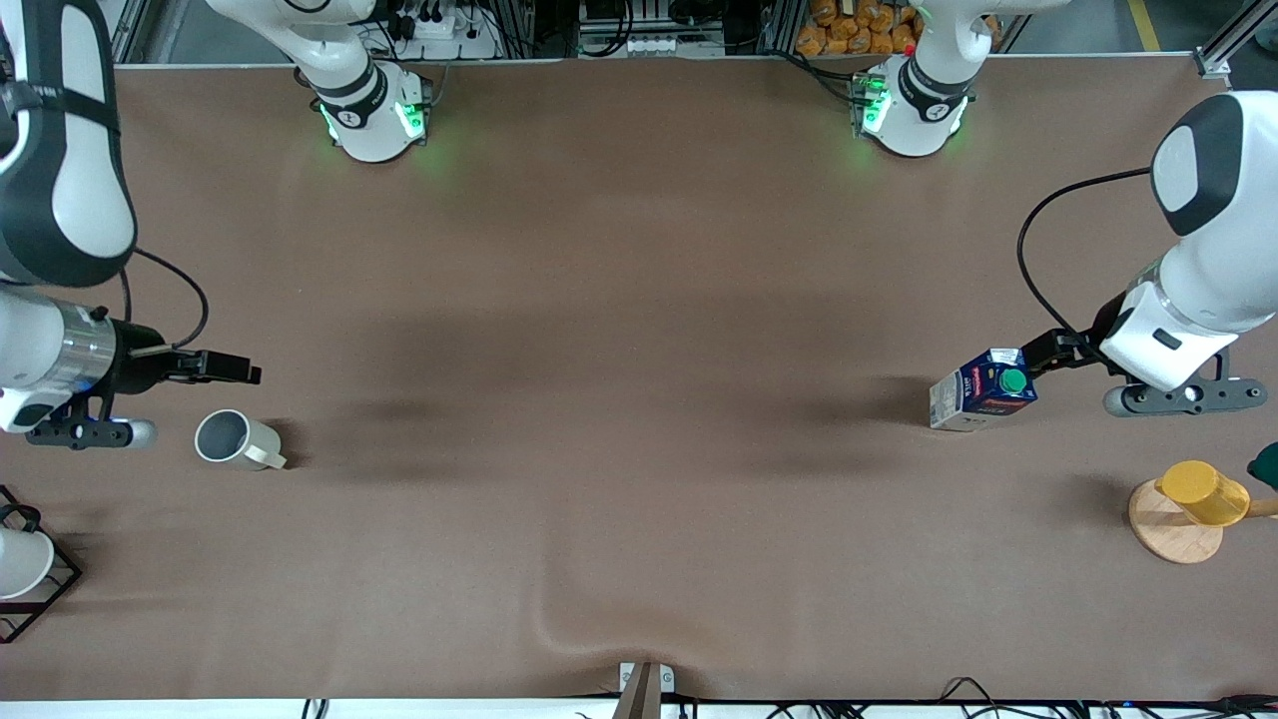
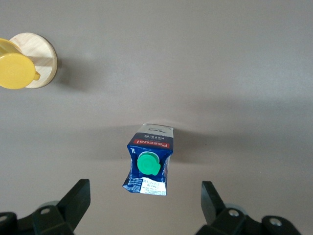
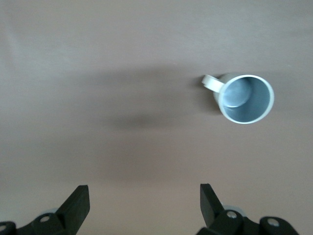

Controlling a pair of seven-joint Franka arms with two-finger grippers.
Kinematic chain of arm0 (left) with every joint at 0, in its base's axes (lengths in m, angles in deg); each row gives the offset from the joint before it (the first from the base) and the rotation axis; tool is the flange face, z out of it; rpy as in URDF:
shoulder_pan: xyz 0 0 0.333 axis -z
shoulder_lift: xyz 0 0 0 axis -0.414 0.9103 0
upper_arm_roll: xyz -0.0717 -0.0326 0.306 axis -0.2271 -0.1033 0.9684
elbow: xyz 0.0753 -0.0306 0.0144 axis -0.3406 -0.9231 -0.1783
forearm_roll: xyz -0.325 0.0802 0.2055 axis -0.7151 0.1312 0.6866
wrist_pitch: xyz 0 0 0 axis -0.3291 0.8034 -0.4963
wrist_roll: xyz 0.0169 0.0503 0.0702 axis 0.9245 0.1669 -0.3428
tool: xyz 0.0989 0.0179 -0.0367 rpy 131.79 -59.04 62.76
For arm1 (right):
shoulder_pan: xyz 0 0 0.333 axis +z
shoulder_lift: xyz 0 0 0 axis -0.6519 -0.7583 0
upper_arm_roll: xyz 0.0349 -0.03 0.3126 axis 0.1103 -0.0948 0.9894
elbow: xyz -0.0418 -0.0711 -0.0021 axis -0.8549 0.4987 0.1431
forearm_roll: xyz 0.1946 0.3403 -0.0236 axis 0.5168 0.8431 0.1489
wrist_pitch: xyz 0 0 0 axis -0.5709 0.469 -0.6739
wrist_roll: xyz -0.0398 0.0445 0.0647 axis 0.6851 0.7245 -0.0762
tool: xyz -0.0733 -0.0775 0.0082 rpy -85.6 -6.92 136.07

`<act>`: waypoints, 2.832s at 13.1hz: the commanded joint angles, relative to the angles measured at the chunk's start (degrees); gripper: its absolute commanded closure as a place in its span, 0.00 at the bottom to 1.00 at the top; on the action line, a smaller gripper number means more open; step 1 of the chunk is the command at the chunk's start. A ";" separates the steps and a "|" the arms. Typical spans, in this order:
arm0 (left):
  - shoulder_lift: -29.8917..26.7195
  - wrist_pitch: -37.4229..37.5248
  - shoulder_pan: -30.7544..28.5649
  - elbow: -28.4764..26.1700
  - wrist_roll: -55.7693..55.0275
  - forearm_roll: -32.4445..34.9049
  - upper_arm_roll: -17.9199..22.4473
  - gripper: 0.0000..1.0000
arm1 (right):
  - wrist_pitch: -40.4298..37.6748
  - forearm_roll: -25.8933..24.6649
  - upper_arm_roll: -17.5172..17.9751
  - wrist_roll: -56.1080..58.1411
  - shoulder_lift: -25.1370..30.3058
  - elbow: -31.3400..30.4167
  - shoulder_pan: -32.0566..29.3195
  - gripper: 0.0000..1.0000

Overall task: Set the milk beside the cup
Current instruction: 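Grasp the milk carton with the left gripper while the right gripper grasps the mug, then carry the white mug with the right gripper toward the table middle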

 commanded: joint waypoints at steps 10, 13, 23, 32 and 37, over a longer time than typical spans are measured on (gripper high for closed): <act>-0.93 -1.72 -0.31 -1.22 0.64 1.81 -0.58 0.00 | 17.56 -12.73 0.63 18.59 -12.20 -2.91 -2.37 0.00; 0.91 -2.26 0.39 -0.61 0.11 1.90 -1.19 0.00 | 20.29 -12.73 0.63 22.46 -15.01 -2.91 -1.84 0.00; 1.00 -2.26 2.59 -0.44 -3.14 1.72 -1.64 0.00 | 20.38 -12.38 0.63 25.37 -17.83 -4.06 -4.04 0.81; 2.49 -2.26 2.16 -0.52 -2.17 1.90 -1.64 0.00 | 18.27 -10.72 1.69 23.62 -16.25 -1.25 -0.10 1.00; 3.64 -2.96 0.92 -2.89 -1.65 4.43 -1.64 0.00 | 18.27 -5.98 1.69 7.65 -16.69 1.48 11.41 1.00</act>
